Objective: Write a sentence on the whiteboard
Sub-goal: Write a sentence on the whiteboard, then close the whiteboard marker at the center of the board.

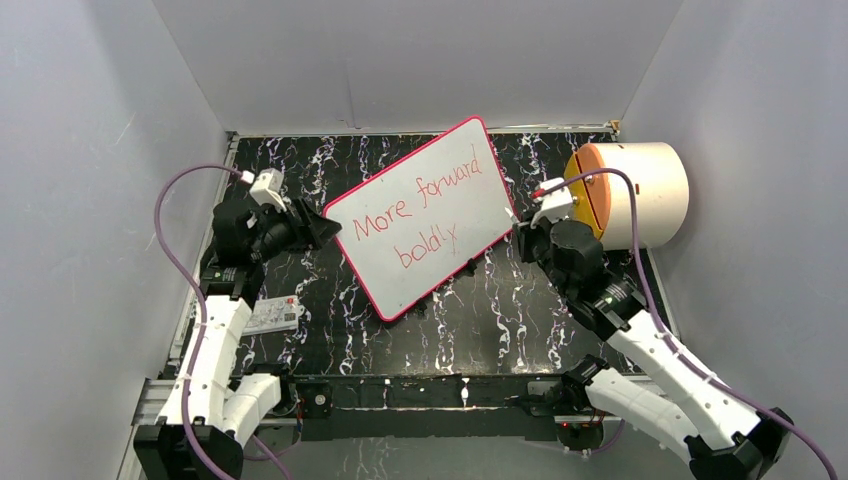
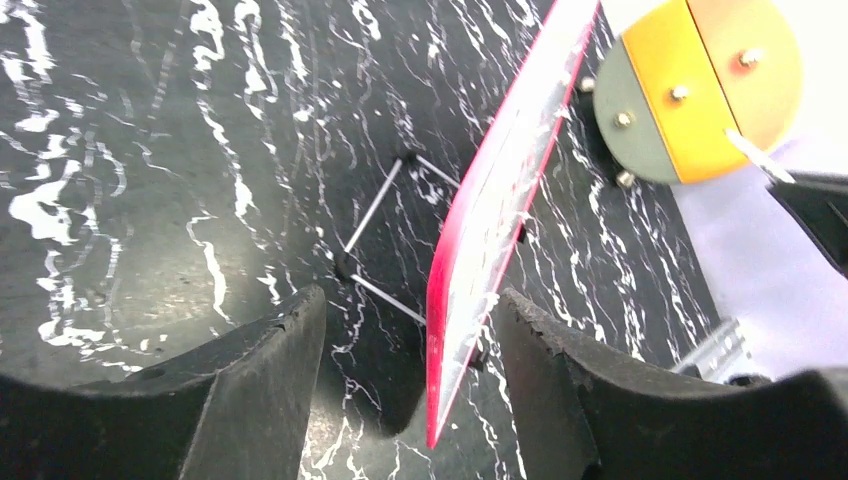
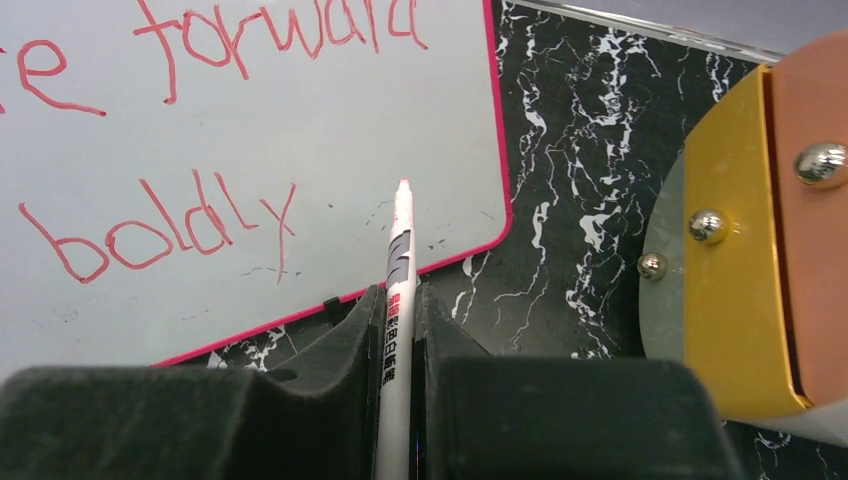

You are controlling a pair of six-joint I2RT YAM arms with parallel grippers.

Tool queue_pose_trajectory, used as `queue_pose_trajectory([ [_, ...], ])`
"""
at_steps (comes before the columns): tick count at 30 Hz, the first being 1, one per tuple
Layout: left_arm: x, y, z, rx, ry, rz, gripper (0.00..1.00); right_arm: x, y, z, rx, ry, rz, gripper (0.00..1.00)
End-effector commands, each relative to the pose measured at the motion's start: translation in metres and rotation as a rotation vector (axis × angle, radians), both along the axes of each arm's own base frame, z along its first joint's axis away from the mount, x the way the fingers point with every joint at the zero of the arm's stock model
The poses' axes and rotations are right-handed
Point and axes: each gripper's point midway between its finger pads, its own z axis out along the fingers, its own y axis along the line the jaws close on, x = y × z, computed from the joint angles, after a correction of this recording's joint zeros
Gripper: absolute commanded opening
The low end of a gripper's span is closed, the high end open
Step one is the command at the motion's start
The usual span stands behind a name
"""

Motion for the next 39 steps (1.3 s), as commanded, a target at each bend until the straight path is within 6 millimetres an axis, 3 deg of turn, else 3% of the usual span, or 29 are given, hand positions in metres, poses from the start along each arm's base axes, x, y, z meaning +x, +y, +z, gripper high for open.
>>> queue_pose_trajectory([
  [1, 0.001, 0.030, 0.014, 0.083, 0.013, 0.178, 0.62, -0.012, -0.021, 0.034, 0.039, -0.056, -0.057, 0.00],
  [9, -0.001, 0.082, 0.033, 0.217, 0.008, 0.463, 0.75, -0.037, -0.048, 0.063, 0.072, -0.111, -0.088, 0.00],
  [12, -0.001, 0.104, 0.028, 0.278, 0.034, 0.572, 0.78, -0.044, -0.056, 0.066, 0.080, -0.129, -0.103, 0.00],
  [18, 0.013, 0.124, -0.005, 0.346, 0.134, 0.673, 0.81, -0.049, -0.062, 0.067, 0.106, -0.157, -0.112, 0.00],
  [24, 0.036, 0.138, -0.049, 0.441, 0.252, 0.708, 0.76, -0.050, -0.059, 0.063, 0.110, -0.162, -0.095, 0.00],
  [30, 0.057, 0.162, -0.099, 0.509, 0.400, 0.733, 0.67, -0.051, -0.057, 0.059, 0.118, -0.163, -0.077, 0.00],
  [34, 0.071, 0.176, -0.127, 0.527, 0.491, 0.726, 0.55, -0.053, -0.058, 0.060, 0.124, -0.173, -0.080, 0.00],
  [39, 0.091, 0.175, -0.156, 0.536, 0.583, 0.657, 0.44, -0.052, -0.057, 0.056, 0.118, -0.164, -0.078, 0.00],
])
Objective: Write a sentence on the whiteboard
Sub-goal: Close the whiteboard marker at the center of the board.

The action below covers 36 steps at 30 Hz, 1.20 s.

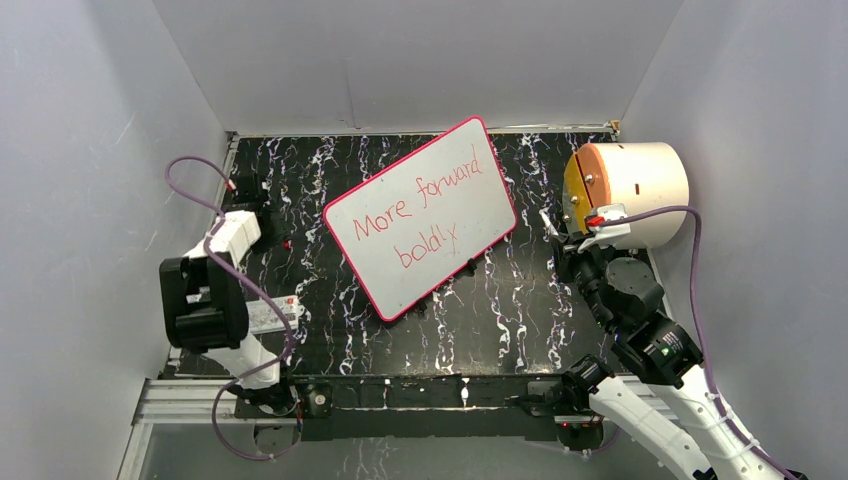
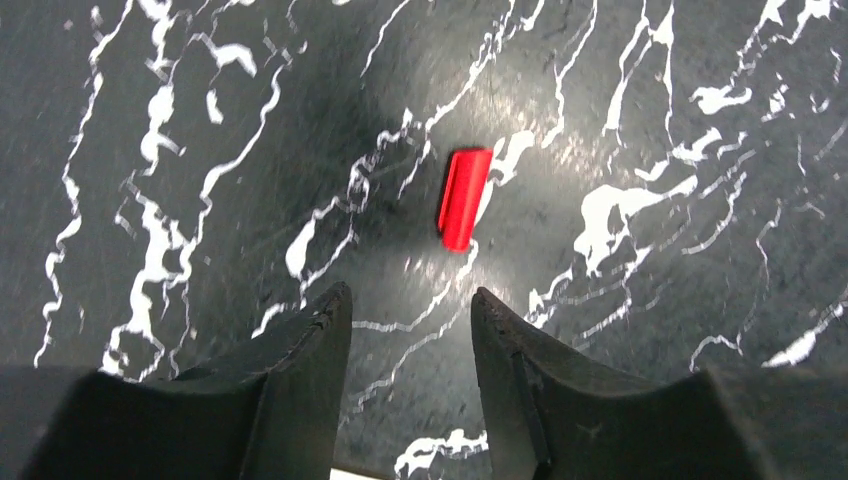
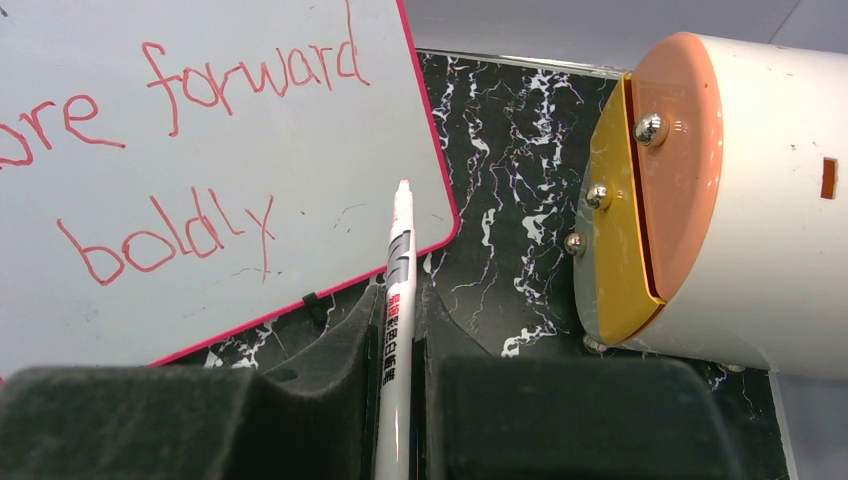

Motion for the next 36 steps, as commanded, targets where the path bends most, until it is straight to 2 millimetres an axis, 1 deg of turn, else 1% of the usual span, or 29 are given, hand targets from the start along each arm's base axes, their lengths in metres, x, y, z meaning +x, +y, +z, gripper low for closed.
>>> queue_pose_trajectory([
  [1, 0.028, 0.003, 0.004, -0.005, -0.005, -0.036, 0.43, 0.002, 0.001, 0.013, 0.039, -0.050, -0.004, 0.00],
  [3, 0.036, 0.001, 0.001, -0.020, 0.007, -0.049, 0.41, 0.003, 0.000, 0.013, 0.040, -0.052, -0.006, 0.00],
  [6, 0.045, -0.002, -0.003, -0.042, 0.012, -0.066, 0.40, 0.003, 0.001, 0.012, 0.035, -0.046, -0.007, 0.00],
  [9, 0.051, -0.002, -0.009, -0.047, 0.045, -0.079, 0.38, 0.004, 0.000, 0.010, 0.032, -0.044, -0.011, 0.00],
  [15, 0.047, -0.004, -0.024, -0.063, 0.129, -0.096, 0.32, 0.005, 0.000, 0.009, 0.027, -0.041, -0.017, 0.00],
  [24, 0.041, -0.003, -0.029, -0.049, 0.186, -0.126, 0.26, 0.005, -0.001, 0.010, 0.027, -0.043, -0.022, 0.00],
  [29, 0.041, -0.005, -0.039, -0.063, 0.220, -0.137, 0.22, 0.005, -0.002, 0.011, 0.029, -0.047, -0.025, 0.00],
  [36, 0.034, -0.007, -0.055, -0.078, 0.276, -0.143, 0.21, 0.005, -0.001, 0.010, 0.027, -0.049, -0.020, 0.00],
])
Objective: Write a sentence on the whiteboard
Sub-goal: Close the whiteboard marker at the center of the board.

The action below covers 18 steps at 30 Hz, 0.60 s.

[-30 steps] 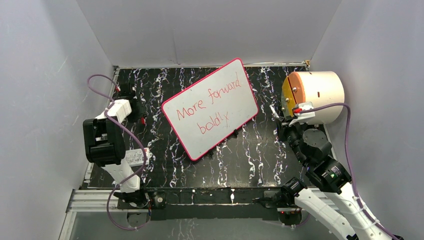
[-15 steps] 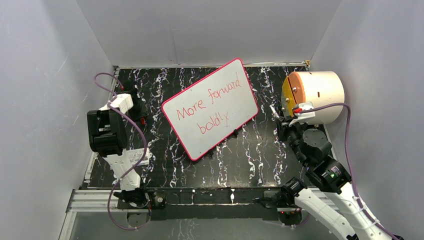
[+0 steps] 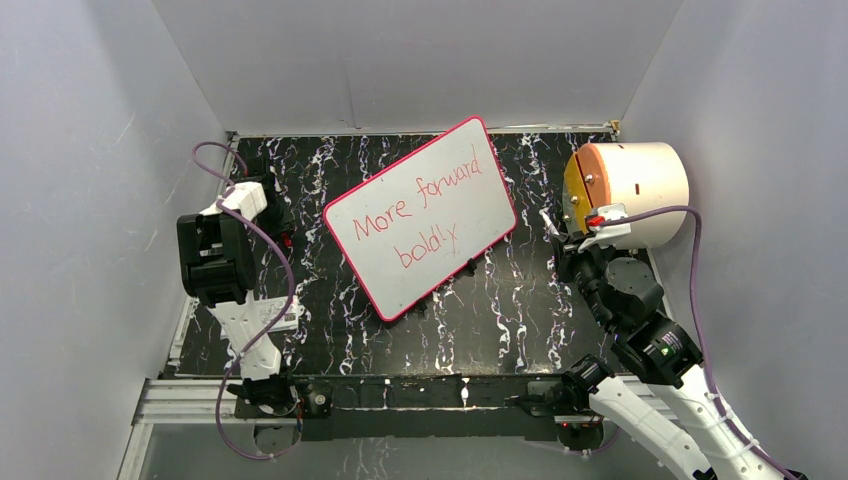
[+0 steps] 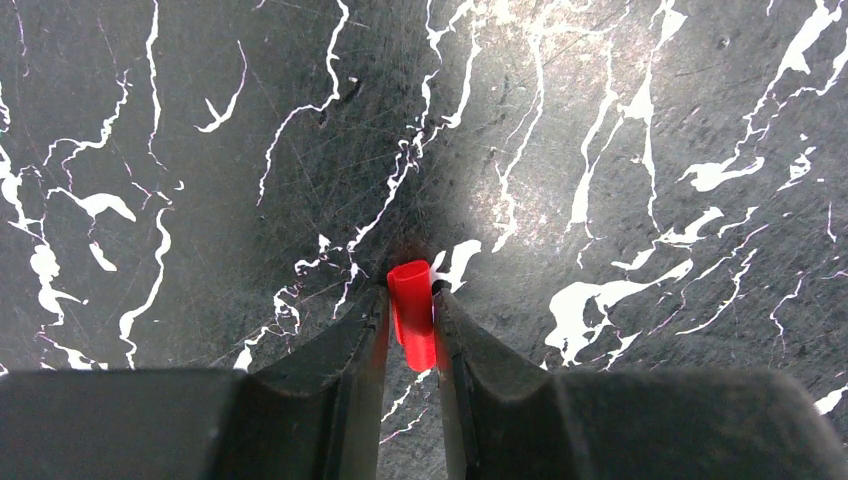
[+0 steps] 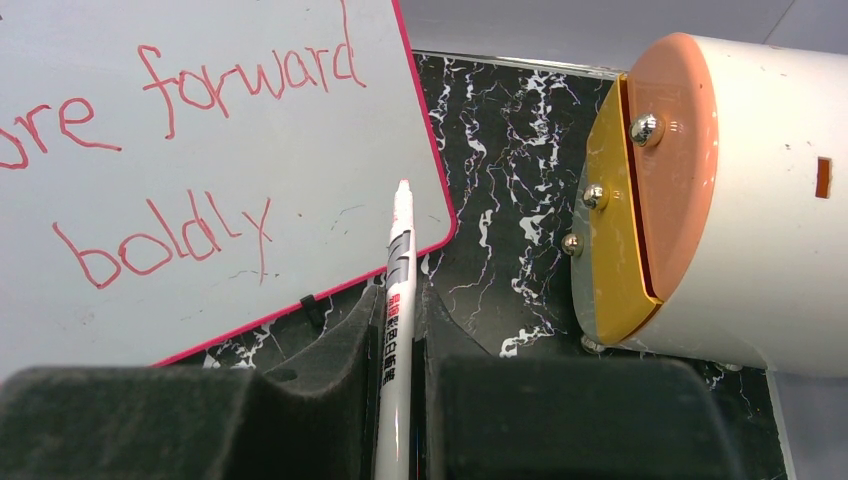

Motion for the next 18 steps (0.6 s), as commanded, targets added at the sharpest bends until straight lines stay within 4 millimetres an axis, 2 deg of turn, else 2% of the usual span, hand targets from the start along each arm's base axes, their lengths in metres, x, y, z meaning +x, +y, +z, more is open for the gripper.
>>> queue_pose_trajectory([
  [1, -0.013, -0.003, -0.012, -0.012, 0.074, -0.018, 0.21, 0.005, 0.000, 0.010, 0.026, -0.045, -0.013, 0.00],
  [5, -0.019, -0.007, -0.016, -0.032, 0.096, -0.025, 0.14, 0.006, 0.001, 0.009, 0.021, -0.040, -0.013, 0.00],
  [8, -0.022, -0.010, -0.011, -0.045, 0.088, -0.024, 0.08, 0.006, 0.003, 0.008, 0.020, -0.035, -0.004, 0.00],
  [12, -0.020, -0.013, 0.010, -0.054, 0.031, -0.008, 0.00, 0.007, 0.009, 0.006, 0.018, -0.023, 0.021, 0.00],
  [18, -0.019, -0.022, 0.044, -0.100, -0.087, 0.037, 0.00, 0.009, 0.024, 0.004, 0.019, 0.000, 0.081, 0.00],
])
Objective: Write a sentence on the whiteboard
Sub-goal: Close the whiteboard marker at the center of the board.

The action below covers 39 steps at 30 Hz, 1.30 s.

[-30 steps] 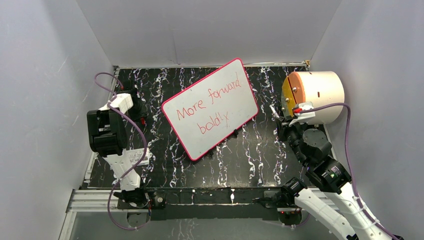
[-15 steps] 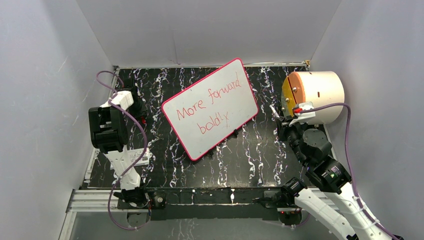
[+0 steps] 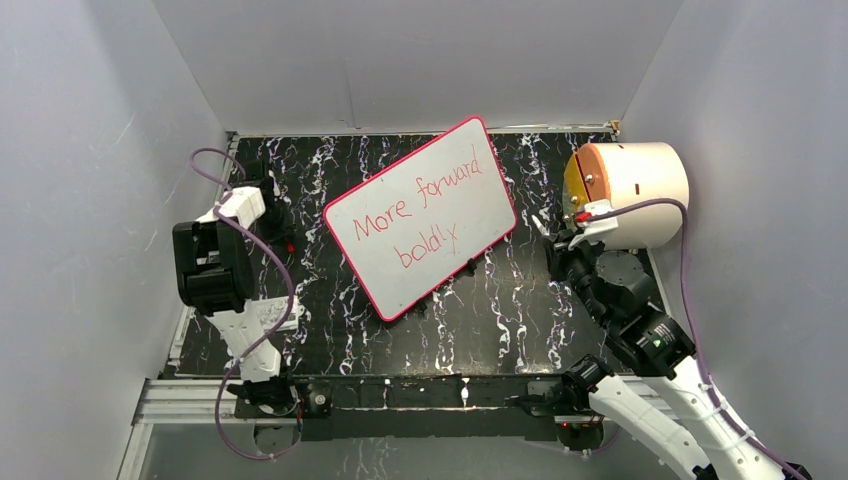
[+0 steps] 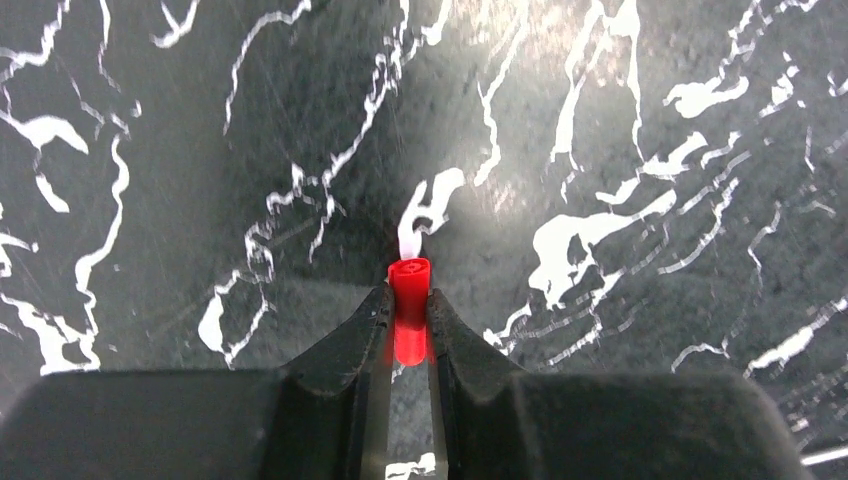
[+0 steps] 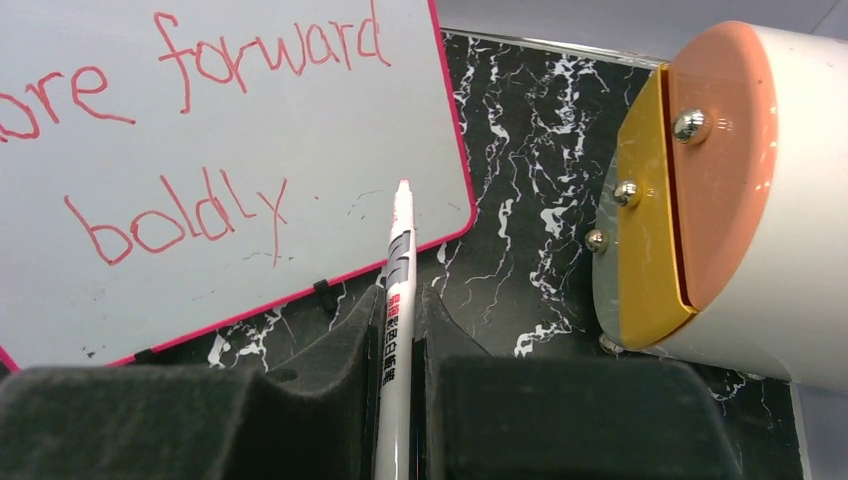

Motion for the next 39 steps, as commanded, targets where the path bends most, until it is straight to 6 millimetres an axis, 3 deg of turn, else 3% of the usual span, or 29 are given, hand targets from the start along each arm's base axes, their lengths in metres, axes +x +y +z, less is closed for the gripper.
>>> queue_pose_trajectory([
  [1, -0.005, -0.011, 0.045, -0.048, -0.117, 0.051, 0.00, 0.006, 0.016, 0.011, 0.038, -0.024, 0.053, 0.00],
  [10, -0.015, -0.029, 0.112, -0.163, -0.396, 0.176, 0.00, 0.015, 0.057, 0.005, 0.028, 0.021, 0.209, 0.00],
  [24, -0.054, -0.058, 0.232, -0.378, -0.721, 0.271, 0.00, 0.022, 0.131, 0.023, 0.125, -0.080, 0.468, 0.00],
  [35, -0.079, -0.108, 0.304, -0.660, -0.797, 0.166, 0.00, -0.011, 0.189, 0.052, 0.132, -0.276, 0.566, 0.00],
  [39, -0.090, -0.116, 0.328, -0.720, -0.835, 0.157, 0.00, -0.021, 0.202, 0.061, 0.147, -0.355, 0.576, 0.00],
])
